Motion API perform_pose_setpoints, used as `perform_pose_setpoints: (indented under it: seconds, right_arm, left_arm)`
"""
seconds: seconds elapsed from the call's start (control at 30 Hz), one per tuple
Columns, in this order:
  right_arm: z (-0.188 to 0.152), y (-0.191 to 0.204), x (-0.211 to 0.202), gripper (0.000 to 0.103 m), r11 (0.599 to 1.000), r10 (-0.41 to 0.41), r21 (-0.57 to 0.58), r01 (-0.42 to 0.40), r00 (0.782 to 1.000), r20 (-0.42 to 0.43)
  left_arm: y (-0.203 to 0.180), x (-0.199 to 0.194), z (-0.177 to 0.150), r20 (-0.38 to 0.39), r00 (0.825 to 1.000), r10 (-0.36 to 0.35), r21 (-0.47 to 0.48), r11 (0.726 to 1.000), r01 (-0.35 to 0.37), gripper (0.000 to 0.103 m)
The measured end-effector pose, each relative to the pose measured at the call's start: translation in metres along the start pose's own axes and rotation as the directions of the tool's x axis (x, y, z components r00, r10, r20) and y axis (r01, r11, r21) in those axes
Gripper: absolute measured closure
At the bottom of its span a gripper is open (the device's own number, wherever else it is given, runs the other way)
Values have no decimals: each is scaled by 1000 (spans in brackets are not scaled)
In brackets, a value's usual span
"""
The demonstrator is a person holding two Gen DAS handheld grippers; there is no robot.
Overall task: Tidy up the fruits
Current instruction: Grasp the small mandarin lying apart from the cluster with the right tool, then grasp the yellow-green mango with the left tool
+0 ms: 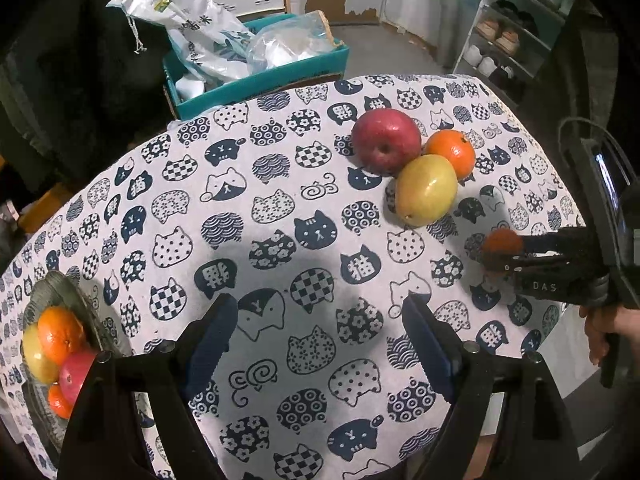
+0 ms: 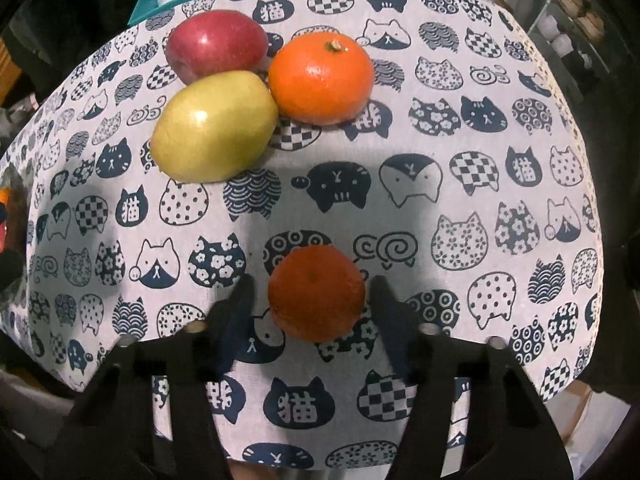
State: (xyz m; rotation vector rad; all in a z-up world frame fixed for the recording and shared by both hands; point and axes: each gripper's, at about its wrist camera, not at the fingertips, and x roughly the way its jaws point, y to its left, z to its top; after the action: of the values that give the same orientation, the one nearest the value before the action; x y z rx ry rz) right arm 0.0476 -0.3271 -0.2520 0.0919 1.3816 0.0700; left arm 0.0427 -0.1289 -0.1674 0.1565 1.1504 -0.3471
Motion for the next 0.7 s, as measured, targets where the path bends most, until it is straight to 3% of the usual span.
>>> perform_pose_setpoints:
  seconds: [0.4, 0.7]
  right_arm:
    - [23, -17, -35, 57, 999, 9, 43, -16, 989, 147]
    - [52, -35, -55, 57, 996, -34, 88, 15, 973, 227]
  left_arm:
    - [-30, 13, 41, 11, 998, -60, 46, 997, 59, 17]
    - [-58, 47, 66, -38, 994, -105, 83, 991, 108, 17]
